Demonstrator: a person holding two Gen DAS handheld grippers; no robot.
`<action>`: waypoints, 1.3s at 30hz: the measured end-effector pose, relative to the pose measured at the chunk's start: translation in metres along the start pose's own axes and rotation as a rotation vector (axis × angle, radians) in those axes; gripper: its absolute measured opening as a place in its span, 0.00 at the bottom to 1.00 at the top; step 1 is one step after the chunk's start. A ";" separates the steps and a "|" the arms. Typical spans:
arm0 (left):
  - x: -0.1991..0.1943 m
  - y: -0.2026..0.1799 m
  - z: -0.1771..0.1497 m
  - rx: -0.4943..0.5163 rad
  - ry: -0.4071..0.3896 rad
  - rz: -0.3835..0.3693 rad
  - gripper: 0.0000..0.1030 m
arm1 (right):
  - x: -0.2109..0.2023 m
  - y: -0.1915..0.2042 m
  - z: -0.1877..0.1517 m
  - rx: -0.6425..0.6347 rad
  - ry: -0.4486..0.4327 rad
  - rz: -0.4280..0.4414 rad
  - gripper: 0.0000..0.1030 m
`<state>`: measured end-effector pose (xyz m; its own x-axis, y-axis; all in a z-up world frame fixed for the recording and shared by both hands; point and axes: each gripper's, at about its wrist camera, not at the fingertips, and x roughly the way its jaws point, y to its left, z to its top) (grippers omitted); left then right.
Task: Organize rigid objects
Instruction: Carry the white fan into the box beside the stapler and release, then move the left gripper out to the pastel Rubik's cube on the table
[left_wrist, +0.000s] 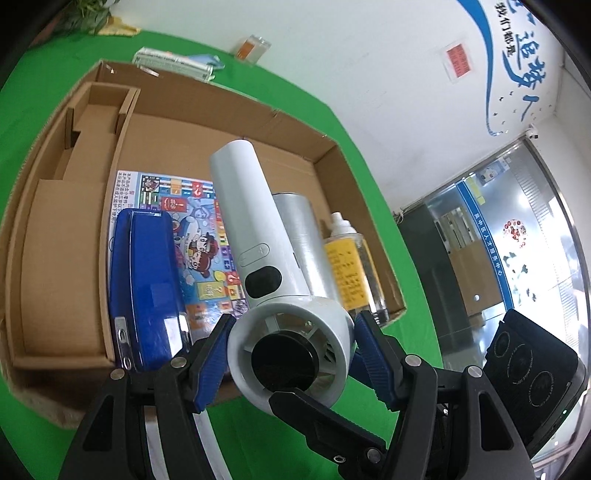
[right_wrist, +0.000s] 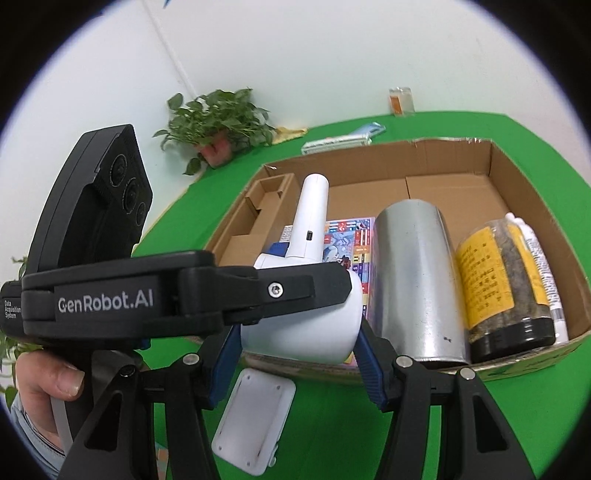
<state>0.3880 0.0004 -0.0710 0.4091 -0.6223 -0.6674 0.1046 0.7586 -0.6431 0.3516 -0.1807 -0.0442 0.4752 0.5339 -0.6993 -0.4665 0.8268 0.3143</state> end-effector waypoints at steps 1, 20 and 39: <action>0.002 0.003 0.003 -0.005 0.007 -0.001 0.62 | 0.003 0.000 0.001 0.009 0.007 -0.005 0.55; -0.056 0.012 -0.015 0.039 -0.226 0.208 0.72 | 0.011 0.014 -0.016 -0.048 0.028 -0.060 0.47; -0.113 -0.001 -0.090 0.107 -0.452 0.442 0.94 | 0.027 0.007 -0.009 -0.140 0.030 -0.094 0.58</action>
<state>0.2603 0.0524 -0.0288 0.7740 -0.1208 -0.6216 -0.0812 0.9546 -0.2866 0.3545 -0.1619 -0.0662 0.5002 0.4480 -0.7410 -0.5215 0.8390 0.1552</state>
